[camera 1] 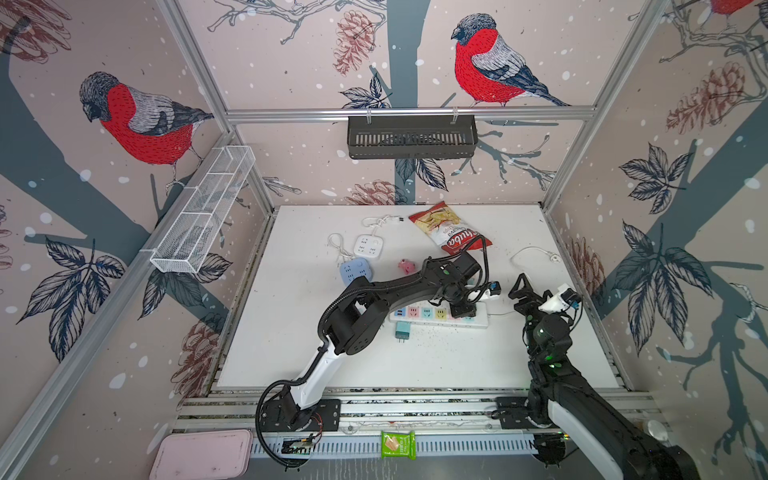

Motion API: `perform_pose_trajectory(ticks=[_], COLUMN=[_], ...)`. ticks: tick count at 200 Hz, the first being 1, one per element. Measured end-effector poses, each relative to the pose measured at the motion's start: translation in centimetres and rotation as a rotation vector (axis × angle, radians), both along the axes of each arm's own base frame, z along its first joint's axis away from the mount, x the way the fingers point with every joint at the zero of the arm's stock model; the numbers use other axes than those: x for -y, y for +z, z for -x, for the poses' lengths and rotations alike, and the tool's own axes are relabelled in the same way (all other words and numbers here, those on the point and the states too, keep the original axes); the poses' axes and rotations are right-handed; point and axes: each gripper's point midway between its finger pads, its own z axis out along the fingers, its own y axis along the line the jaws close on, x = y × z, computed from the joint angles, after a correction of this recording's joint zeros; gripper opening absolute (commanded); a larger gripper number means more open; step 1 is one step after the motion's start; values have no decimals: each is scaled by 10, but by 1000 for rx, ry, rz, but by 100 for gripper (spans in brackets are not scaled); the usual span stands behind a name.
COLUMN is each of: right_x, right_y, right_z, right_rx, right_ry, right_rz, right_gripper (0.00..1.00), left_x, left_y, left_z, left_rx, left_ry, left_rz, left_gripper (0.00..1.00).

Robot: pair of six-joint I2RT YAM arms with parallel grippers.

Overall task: Insert the plug
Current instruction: 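Lower the light green adapter with the left gripper into a strip socket, then open the left gripper and lift it off the plugged adapter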

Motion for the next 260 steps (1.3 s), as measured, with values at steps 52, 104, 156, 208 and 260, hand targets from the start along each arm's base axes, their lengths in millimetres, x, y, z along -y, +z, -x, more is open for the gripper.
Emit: perform_pose_trajectory(ticks=[52, 104, 156, 208, 260], right_x=[0, 0, 0, 4, 8], right_y=[1, 2, 1, 0, 2], right_z=[0, 0, 0, 0, 1], right_rx=[3, 8, 5, 0, 7], right_ry=[0, -1, -1, -13, -23], right_rz=[-1, -1, -1, -3, -6], right_gripper=[100, 100, 100, 100, 100], left_x=[1, -3, -6, -31, -142], left_y=[-3, -6, 28, 123, 172], left_z=[-3, -6, -7, 5, -17], left_rx=[-3, 18, 59, 158, 279], left_ry=[-9, 3, 13, 86, 553], left_rz=[-2, -24, 10, 190, 350], left_gripper=[0, 55, 98, 98, 98])
